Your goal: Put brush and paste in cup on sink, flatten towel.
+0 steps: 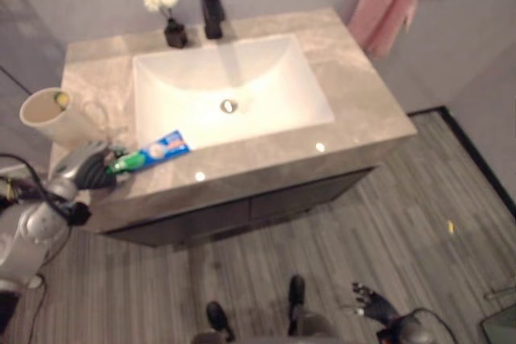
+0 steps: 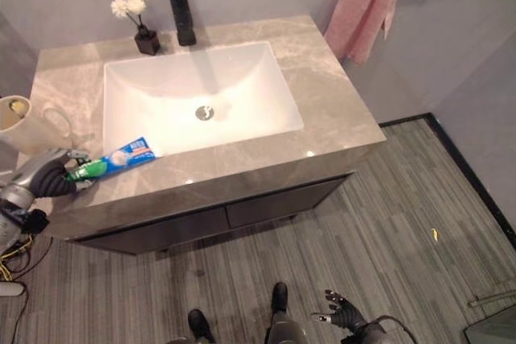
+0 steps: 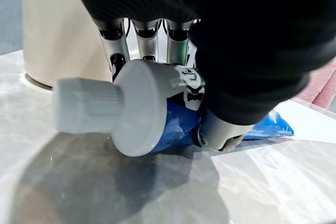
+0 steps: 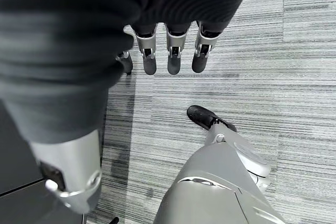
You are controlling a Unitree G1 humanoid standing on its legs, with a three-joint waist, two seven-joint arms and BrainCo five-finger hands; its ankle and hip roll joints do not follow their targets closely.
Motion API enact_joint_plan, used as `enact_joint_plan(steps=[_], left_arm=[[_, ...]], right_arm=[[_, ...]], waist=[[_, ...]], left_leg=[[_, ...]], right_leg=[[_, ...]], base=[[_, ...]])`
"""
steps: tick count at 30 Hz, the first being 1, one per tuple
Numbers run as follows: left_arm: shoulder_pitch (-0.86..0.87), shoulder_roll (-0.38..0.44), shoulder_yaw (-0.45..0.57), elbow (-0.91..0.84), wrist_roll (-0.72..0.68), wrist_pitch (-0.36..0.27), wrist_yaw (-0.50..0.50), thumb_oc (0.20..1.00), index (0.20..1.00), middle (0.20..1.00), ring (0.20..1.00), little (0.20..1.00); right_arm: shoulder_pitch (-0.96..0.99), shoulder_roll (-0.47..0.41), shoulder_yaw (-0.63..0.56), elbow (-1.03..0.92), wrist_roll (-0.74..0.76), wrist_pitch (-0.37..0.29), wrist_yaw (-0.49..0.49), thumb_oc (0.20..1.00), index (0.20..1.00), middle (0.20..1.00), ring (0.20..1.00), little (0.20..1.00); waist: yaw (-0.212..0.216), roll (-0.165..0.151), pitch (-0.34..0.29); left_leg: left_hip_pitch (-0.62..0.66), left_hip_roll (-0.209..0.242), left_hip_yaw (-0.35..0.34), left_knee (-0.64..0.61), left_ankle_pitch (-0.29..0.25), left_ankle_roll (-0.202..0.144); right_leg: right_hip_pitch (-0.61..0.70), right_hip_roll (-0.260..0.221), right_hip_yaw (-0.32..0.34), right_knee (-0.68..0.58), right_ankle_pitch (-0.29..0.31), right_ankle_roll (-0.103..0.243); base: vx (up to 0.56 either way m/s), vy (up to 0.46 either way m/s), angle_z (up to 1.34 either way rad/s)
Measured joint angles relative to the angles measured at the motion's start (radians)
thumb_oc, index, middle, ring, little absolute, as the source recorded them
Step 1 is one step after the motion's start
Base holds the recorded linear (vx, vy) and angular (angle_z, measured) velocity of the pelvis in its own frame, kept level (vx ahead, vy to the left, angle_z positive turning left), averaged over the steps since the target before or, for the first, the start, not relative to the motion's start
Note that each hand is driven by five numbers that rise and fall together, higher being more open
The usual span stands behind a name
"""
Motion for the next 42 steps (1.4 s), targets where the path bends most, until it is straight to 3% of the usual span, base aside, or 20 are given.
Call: enact_joint_plan(steps=[11, 17, 20, 24, 33, 38, 42], left_arm=[[0.046, -0.099, -0.005, -0.141, 0.052, -0.03, 0.02, 0.2, 0.2, 0.2, 0.2, 0.2], [0.026, -0.119, 0.009, -0.189, 0.065, -0.033, 0.083, 0.2, 0.2, 0.2, 0.2, 0.2], [-0.023, -0.183, 0.012, -0.24, 0.084, -0.044, 0.125, 0.2, 0.2, 0.2, 0.2, 0.2], [-0.077, -0.204, 0.013, -0.296, 0.084, -0.064, 0.157, 0.2, 0.2, 0.2, 0.2, 0.2], [-0.083, -0.259, 0.017, -0.371, 0.072, -0.076, 0.187, 0.2, 0.2, 0.2, 0.2, 0.2], [-0.095, -0.263, 0.01, -0.404, 0.069, -0.091, 0.222, 0.2, 0.2, 0.2, 0.2, 0.2], [-0.131, -0.263, -0.007, -0.404, 0.063, -0.085, 0.259, 0.2, 0.2, 0.2, 0.2, 0.2]], right_arm=[[-0.005, -0.004, -0.149, 0.054, 0.089, -0.007, -0.062, 1.0, 1.0, 1.0, 1.0, 1.0], [0.002, -0.05, -0.322, -0.246, 0.159, -0.024, -0.158, 1.0, 1.0, 1.0, 1.0, 1.0], [-0.012, -0.069, -0.353, -0.417, 0.164, -0.049, -0.193, 1.0, 1.0, 1.0, 1.0, 1.0], [-0.056, -0.088, -0.345, -0.478, 0.16, -0.049, -0.205, 1.0, 1.0, 1.0, 1.0, 1.0], [-0.186, -0.125, -0.174, -0.657, 0.256, -0.052, -0.191, 1.0, 1.0, 1.0, 1.0, 1.0], [-0.439, -0.081, 0.038, -0.678, 0.386, -0.054, -0.185, 1.0, 1.0, 1.0, 1.0, 1.0], [-0.578, 0.015, 0.145, -0.672, 0.558, -0.055, -0.193, 1.0, 1.0, 1.0, 1.0, 1.0]], waist=[[-0.004, -0.024, -0.013], [-0.023, -0.027, -0.037], [-0.026, -0.019, -0.056], [-0.025, -0.02, -0.076], [-0.02, -0.007, -0.098], [0.017, 0.002, -0.103], [0.053, 0.004, -0.103]], left_leg=[[0.062, 0.007, -0.016, 0.0, 0.0, 0.0], [0.083, 0.012, -0.015, 0.0, 0.0, -0.001], [0.1, 0.013, -0.018, 0.0, 0.0, -0.003], [0.105, 0.011, -0.017, 0.0, 0.0, -0.003], [0.112, 0.011, -0.012, -0.001, 0.0, -0.002], [0.116, 0.012, -0.013, 0.0, 0.001, -0.002], [0.12, 0.011, -0.016, 0.0, 0.001, -0.002]], right_leg=[[0.073, 0.004, -0.022, 0.0, -0.008, -0.002], [0.095, 0.006, -0.022, 0.0, -0.014, -0.006], [0.115, 0.009, -0.023, 0.005, -0.011, -0.009], [0.119, 0.009, -0.022, 0.004, -0.011, -0.009], [0.121, 0.008, -0.017, 0.0, -0.011, -0.01], [0.127, 0.009, -0.018, 0.0, -0.006, -0.013], [0.132, 0.007, -0.021, 0.0, -0.007, -0.012]], base=[[-0.02, -0.03, 0.04], [-0.03, -0.008, 0.0], [-0.02, -0.003, 0.01], [-0.02, -0.002, 0.0], [-0.01, 0.0, -0.01], [-0.01, 0.001, 0.01], [0.0, 0.004, 0.03]])
